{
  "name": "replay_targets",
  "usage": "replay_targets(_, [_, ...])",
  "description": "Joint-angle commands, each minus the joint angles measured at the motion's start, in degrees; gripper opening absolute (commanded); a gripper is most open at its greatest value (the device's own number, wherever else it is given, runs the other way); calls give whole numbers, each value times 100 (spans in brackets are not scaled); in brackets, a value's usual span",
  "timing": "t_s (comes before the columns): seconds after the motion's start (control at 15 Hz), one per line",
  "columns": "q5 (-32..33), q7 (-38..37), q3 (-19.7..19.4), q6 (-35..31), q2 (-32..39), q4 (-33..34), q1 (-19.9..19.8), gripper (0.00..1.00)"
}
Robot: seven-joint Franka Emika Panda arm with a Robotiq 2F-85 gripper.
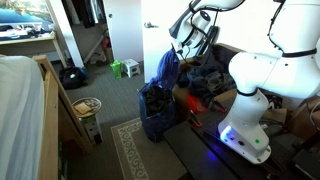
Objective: Put the blue blanket on the chair in the laundry hamper
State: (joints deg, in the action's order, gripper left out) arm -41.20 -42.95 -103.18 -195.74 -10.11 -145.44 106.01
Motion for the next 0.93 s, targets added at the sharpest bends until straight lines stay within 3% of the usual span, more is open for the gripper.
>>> replay_targets(0.0, [268, 163, -261, 187, -514, 108, 141, 2])
replay_targets(0.33, [487, 173, -834, 327, -744, 113, 758, 2])
replay_targets(0.87, [525, 360, -2471, 249, -1150, 347, 2641, 2])
